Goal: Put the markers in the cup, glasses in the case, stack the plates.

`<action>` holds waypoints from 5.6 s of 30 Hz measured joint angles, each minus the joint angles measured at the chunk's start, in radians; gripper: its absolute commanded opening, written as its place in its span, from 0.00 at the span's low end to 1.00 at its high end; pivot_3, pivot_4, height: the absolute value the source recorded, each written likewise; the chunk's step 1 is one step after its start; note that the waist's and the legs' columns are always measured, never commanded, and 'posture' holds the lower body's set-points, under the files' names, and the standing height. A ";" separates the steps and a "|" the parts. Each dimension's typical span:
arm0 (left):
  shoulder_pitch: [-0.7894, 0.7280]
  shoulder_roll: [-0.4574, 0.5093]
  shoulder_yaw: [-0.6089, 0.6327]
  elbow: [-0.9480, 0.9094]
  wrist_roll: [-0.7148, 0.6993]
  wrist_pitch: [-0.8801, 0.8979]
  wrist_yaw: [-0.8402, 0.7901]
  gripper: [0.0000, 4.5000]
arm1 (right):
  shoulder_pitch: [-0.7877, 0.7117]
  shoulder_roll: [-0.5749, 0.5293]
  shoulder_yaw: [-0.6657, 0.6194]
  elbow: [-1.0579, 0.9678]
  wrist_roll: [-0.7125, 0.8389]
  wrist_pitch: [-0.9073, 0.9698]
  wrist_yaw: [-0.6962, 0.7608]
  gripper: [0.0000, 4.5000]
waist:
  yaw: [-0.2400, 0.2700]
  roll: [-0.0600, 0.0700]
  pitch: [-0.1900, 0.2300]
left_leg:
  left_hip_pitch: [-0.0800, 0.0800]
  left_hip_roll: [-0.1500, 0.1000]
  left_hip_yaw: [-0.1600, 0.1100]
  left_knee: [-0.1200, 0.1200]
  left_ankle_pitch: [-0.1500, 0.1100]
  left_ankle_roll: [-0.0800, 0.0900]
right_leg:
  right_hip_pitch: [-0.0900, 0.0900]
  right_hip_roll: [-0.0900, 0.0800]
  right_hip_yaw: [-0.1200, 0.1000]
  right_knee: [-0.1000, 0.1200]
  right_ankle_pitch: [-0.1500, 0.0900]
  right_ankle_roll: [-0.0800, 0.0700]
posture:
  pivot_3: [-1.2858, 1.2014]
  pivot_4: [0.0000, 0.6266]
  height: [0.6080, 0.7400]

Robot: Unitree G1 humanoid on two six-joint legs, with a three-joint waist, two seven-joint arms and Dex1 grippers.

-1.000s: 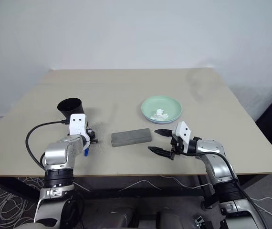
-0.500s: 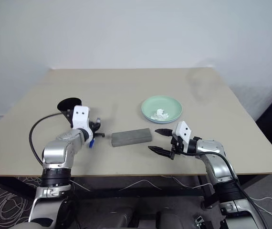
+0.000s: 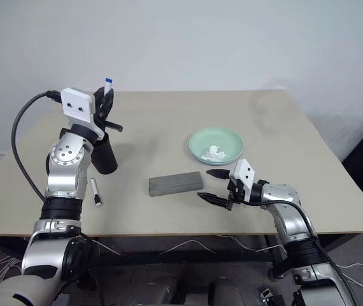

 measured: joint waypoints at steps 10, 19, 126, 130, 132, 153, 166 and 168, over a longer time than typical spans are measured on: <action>-0.065 0.029 0.011 0.345 0.032 -0.204 0.062 0.03 | 0.009 -0.006 -0.002 0.000 0.000 0.000 -0.011 0.88 | 0.001 -0.001 0.000 | 0.000 0.000 0.000 0.001 0.000 0.000 | 0.001 0.000 -0.003 0.000 0.000 0.000 | 0.52 0.00 0.97; -0.097 0.036 0.011 0.424 0.037 -0.248 0.073 0.48 | 0.029 -0.009 -0.002 -0.006 0.000 0.000 -0.019 0.88 | 0.000 -0.001 0.000 | 0.000 0.000 0.000 0.001 0.000 0.000 | 0.001 0.000 -0.007 0.000 0.000 0.000 | 0.52 0.00 0.97; 0.067 0.028 -0.095 -0.094 -0.032 0.140 0.018 0.00 | -0.034 0.023 0.031 0.076 -0.020 -0.037 -0.006 0.88 | 0.000 -0.001 0.000 | -0.002 0.001 0.003 -0.006 0.000 0.000 | -0.007 0.000 0.004 -0.001 0.000 0.000 | 0.52 0.00 0.97; 0.024 0.032 -0.093 0.067 0.030 0.002 0.084 0.00 | -0.034 0.023 0.030 0.076 -0.020 -0.037 -0.011 0.88 | 0.000 -0.001 0.000 | -0.002 0.001 0.004 -0.005 0.000 0.000 | -0.007 0.000 0.003 -0.001 0.000 0.000 | 0.52 0.00 0.97; 0.014 0.042 -0.091 0.143 0.050 -0.038 0.112 0.00 | -0.032 0.023 0.030 0.075 -0.020 -0.037 -0.015 0.88 | 0.000 -0.001 0.000 | -0.002 0.001 0.004 -0.004 0.000 0.000 | -0.007 0.001 0.003 0.000 0.000 0.000 | 0.52 0.00 0.97; 0.003 0.065 -0.076 0.299 0.098 -0.140 0.212 0.67 | -0.008 0.014 0.024 0.067 -0.020 -0.034 -0.018 0.88 | 0.001 -0.001 0.000 | -0.002 0.001 0.003 0.000 0.000 0.000 | -0.005 0.000 -0.004 0.001 0.000 0.001 | 0.52 0.00 0.97; 0.005 0.030 -0.053 0.225 -0.009 -0.122 0.071 0.67 | -0.012 0.010 0.024 0.067 -0.019 -0.029 -0.017 0.88 | 0.001 -0.001 0.000 | -0.002 0.001 0.002 0.001 0.000 0.000 | -0.004 0.000 -0.005 0.001 0.000 0.000 | 0.52 0.00 0.97; 0.021 0.014 -0.049 0.128 -0.104 -0.080 -0.052 0.67 | -0.015 0.009 0.023 0.067 -0.019 -0.028 -0.017 0.88 | -0.001 -0.001 0.000 | -0.002 0.001 0.003 0.001 0.000 0.000 | -0.003 0.000 -0.005 0.001 0.000 0.000 | 0.52 0.00 0.97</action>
